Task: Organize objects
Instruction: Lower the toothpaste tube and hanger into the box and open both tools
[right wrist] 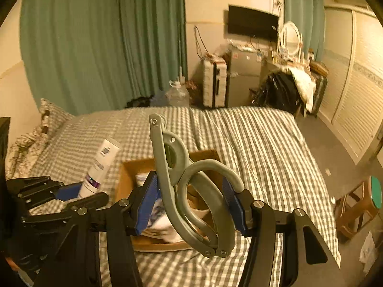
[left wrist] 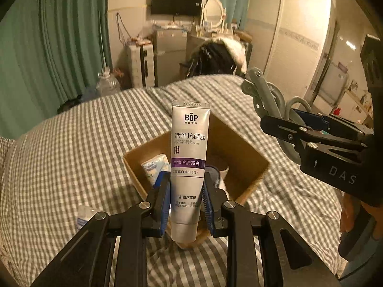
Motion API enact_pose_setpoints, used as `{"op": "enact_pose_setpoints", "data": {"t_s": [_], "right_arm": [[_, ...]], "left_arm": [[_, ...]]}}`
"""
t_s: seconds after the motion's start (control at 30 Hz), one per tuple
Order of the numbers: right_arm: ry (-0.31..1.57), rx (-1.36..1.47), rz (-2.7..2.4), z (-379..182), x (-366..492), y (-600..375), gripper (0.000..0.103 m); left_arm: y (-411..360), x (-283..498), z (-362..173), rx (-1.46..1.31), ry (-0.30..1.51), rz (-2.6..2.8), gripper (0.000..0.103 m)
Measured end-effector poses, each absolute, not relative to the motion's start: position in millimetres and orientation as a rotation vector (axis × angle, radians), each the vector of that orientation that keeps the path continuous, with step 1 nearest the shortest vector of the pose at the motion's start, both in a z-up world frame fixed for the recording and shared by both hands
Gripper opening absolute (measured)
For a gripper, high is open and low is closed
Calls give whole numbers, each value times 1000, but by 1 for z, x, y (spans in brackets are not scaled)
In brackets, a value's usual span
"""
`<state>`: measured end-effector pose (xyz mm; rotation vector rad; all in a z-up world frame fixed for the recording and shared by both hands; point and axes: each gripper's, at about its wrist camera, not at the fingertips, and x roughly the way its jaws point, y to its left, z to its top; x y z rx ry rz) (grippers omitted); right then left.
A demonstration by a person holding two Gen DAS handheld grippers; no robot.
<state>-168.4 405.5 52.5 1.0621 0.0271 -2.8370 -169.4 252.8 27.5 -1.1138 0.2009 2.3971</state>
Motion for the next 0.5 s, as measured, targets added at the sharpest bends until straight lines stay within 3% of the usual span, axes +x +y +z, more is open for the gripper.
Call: {"op": "enact_pose_setpoints", "data": {"t_s": [0.5], "right_arm": [[-67, 1263, -2802, -43, -231, 433, 55]], "left_arm": [[288, -219, -57, -1267, 257, 2346, 25]]}}
